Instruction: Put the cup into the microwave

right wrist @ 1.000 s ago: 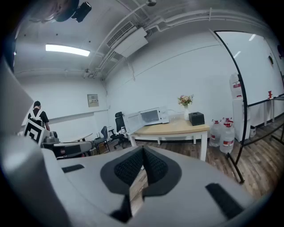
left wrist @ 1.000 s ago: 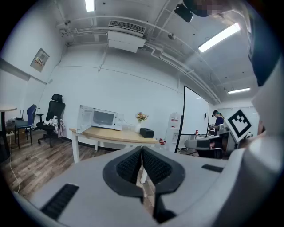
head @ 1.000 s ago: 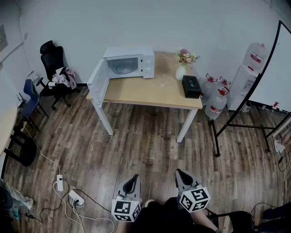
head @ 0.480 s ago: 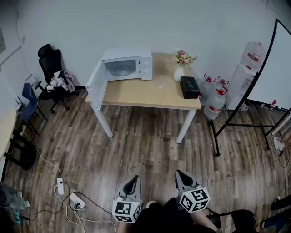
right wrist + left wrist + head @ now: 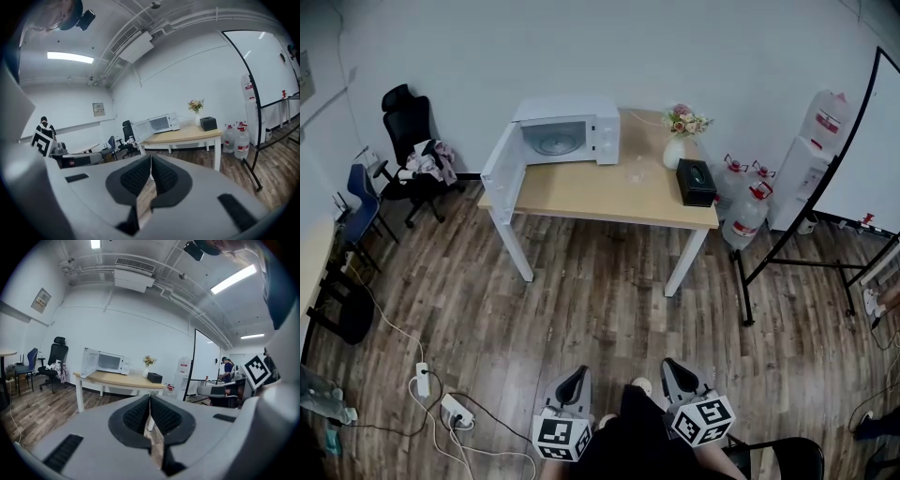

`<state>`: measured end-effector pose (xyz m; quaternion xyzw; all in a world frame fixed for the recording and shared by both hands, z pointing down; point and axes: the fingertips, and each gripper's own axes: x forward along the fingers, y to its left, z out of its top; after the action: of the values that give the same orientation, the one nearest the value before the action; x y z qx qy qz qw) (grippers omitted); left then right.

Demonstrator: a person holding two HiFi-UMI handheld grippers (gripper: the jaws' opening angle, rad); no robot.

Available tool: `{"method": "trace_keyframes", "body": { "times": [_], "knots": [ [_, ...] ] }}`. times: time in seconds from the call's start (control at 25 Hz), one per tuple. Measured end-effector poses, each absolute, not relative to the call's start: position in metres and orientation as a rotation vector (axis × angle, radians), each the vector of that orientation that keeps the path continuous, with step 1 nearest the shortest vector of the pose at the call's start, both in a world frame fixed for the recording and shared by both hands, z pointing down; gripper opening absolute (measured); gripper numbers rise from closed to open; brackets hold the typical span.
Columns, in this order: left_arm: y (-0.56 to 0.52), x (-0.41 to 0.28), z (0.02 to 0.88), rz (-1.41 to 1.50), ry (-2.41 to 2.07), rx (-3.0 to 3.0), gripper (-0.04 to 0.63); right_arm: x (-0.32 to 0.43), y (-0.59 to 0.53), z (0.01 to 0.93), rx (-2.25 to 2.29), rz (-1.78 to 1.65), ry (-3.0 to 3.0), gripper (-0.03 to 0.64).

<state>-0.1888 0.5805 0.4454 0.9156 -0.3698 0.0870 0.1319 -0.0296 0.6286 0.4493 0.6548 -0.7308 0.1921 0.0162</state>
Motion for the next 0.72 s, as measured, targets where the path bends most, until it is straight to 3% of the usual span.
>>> {"method": "trace_keyframes", "body": {
  "times": [0.72],
  "knots": [
    [0.511, -0.178, 0.438, 0.266, -1.139, 2.630, 0.006, -0.015, 0.545, 0.444, 1.965, 0.629, -2.328, -0.005]
  ]
}}
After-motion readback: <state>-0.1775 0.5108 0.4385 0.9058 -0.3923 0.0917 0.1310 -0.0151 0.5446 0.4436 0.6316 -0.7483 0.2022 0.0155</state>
